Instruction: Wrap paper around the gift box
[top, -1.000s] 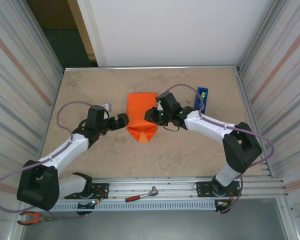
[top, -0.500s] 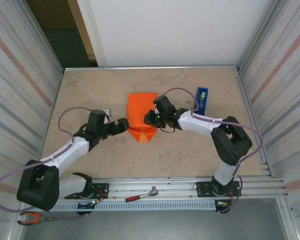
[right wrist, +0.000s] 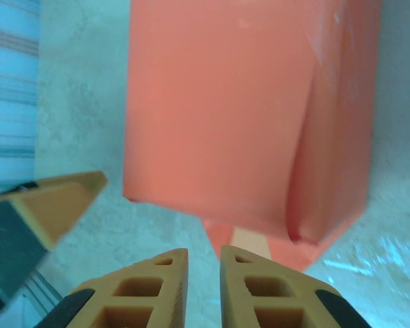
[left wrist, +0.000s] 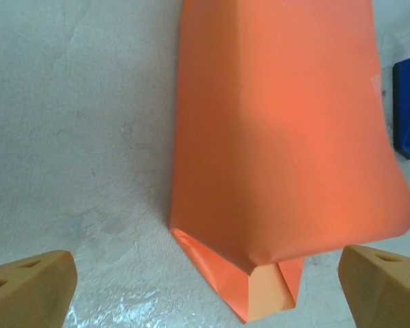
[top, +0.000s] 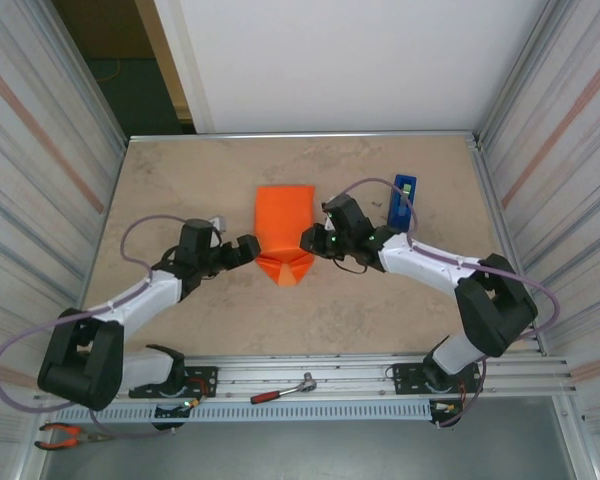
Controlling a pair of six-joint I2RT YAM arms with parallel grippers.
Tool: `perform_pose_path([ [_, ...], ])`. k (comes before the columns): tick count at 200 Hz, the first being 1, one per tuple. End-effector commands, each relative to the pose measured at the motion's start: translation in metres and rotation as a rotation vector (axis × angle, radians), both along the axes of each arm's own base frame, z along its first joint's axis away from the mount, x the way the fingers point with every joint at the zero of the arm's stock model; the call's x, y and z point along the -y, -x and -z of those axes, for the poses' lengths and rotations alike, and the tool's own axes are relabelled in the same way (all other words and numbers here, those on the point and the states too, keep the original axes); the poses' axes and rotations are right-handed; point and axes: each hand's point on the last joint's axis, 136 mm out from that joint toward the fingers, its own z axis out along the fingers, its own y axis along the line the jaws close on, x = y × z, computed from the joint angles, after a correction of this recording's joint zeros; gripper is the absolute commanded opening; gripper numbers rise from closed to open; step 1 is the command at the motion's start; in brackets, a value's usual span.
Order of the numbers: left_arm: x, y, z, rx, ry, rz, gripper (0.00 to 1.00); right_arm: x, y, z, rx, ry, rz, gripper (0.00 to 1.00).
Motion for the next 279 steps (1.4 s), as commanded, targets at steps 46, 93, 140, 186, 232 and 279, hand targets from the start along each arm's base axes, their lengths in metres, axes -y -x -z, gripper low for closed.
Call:
perform_pose_path([
  [46, -0.014, 0.025, 0.037, -0.09, -0.021, -0.068, 0.16, 0.008, 0.031, 0.058, -0.017, 0.089, 0.033, 0.0],
  [93, -0.014, 0.001, 0.05, -0.15, -0.108, -0.068, 0.16, 0.014, 0.014, 0.065, -0.027, 0.103, 0.047, 0.0],
  [140, -0.008, -0.023, 0.067, -0.208, -0.112, -0.078, 0.11, 0.0, 0.006, 0.069, -0.029, 0.089, 0.041, 0.0],
  [186, 0.004, -0.026, 0.076, -0.249, -0.067, -0.071, 0.07, -0.007, 0.001, 0.083, -0.045, 0.082, 0.054, 0.0],
  [232, 0.021, -0.023, 0.077, -0.243, -0.052, -0.022, 0.07, -0.006, 0.0, 0.1, -0.075, 0.095, 0.061, 0.0],
  [279, 0.043, -0.022, 0.065, -0.209, -0.035, 0.038, 0.07, -0.001, 0.001, 0.103, -0.084, 0.105, 0.069, 0.0],
])
